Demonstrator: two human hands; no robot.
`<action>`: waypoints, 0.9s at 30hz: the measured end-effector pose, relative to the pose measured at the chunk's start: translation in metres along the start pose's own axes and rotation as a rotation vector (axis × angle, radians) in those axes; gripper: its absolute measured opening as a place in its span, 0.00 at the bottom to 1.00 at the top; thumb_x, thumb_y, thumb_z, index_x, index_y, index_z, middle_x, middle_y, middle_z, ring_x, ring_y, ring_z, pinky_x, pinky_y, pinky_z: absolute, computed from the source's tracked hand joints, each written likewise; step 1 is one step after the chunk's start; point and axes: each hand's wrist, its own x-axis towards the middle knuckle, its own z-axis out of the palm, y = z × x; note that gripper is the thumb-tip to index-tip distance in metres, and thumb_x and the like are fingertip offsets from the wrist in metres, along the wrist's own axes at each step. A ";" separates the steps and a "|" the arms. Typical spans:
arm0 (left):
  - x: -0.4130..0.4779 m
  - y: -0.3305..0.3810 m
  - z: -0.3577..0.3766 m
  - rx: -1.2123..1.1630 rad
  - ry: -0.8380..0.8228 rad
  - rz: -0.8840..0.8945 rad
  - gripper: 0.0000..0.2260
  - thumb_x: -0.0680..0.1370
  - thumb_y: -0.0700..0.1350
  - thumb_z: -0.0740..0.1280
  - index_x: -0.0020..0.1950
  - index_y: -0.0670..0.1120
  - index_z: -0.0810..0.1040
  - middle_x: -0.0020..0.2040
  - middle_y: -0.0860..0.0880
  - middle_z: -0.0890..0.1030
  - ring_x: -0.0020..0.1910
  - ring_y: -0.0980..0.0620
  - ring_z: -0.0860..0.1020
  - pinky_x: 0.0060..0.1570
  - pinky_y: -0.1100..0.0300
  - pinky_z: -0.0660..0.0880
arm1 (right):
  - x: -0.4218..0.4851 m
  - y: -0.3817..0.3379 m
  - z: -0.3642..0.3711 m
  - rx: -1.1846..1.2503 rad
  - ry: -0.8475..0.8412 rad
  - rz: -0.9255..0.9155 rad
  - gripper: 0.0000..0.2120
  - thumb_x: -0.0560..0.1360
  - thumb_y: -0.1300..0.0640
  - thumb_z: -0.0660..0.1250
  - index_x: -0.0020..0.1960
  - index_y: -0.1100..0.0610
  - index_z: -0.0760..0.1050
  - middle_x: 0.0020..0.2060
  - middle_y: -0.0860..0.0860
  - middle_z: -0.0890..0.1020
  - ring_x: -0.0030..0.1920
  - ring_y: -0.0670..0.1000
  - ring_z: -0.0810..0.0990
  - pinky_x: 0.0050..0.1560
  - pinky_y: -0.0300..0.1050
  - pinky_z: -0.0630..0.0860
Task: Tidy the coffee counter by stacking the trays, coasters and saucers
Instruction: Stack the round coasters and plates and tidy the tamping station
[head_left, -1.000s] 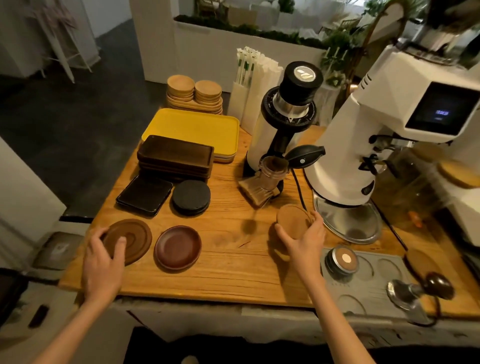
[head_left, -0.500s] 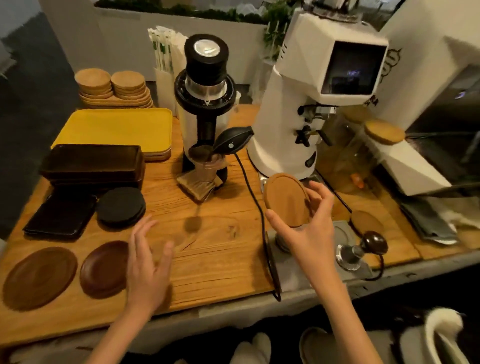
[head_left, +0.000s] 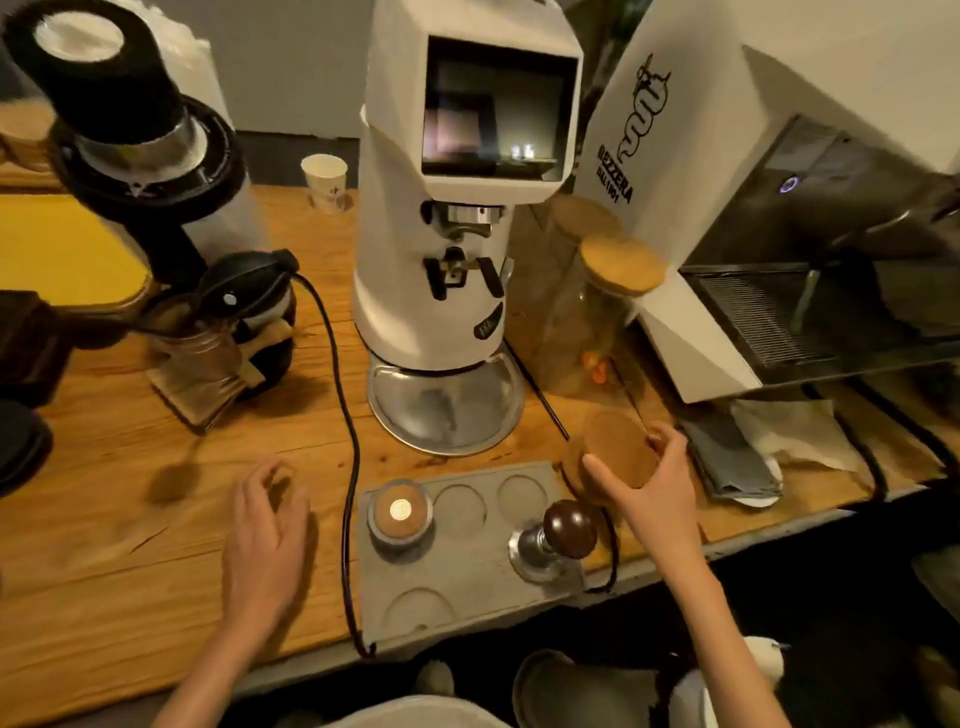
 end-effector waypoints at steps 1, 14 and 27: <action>0.000 0.000 -0.001 -0.001 0.016 0.004 0.20 0.80 0.56 0.56 0.69 0.48 0.66 0.67 0.43 0.71 0.64 0.48 0.70 0.60 0.53 0.65 | 0.003 0.013 0.005 -0.027 -0.038 0.003 0.47 0.61 0.33 0.76 0.72 0.48 0.58 0.68 0.50 0.69 0.67 0.51 0.69 0.62 0.46 0.69; 0.000 -0.006 0.004 0.122 0.047 0.039 0.23 0.80 0.60 0.53 0.69 0.48 0.66 0.64 0.46 0.73 0.59 0.55 0.70 0.56 0.54 0.70 | 0.025 0.047 0.025 -0.200 -0.251 -0.088 0.57 0.61 0.35 0.77 0.78 0.46 0.46 0.76 0.54 0.59 0.75 0.56 0.60 0.72 0.55 0.62; 0.000 0.001 0.003 0.160 0.032 -0.002 0.22 0.79 0.55 0.56 0.67 0.43 0.69 0.64 0.44 0.74 0.61 0.46 0.74 0.57 0.52 0.69 | 0.039 0.032 0.016 -0.244 -0.216 -0.094 0.58 0.58 0.38 0.80 0.77 0.44 0.48 0.75 0.55 0.61 0.75 0.59 0.59 0.72 0.63 0.61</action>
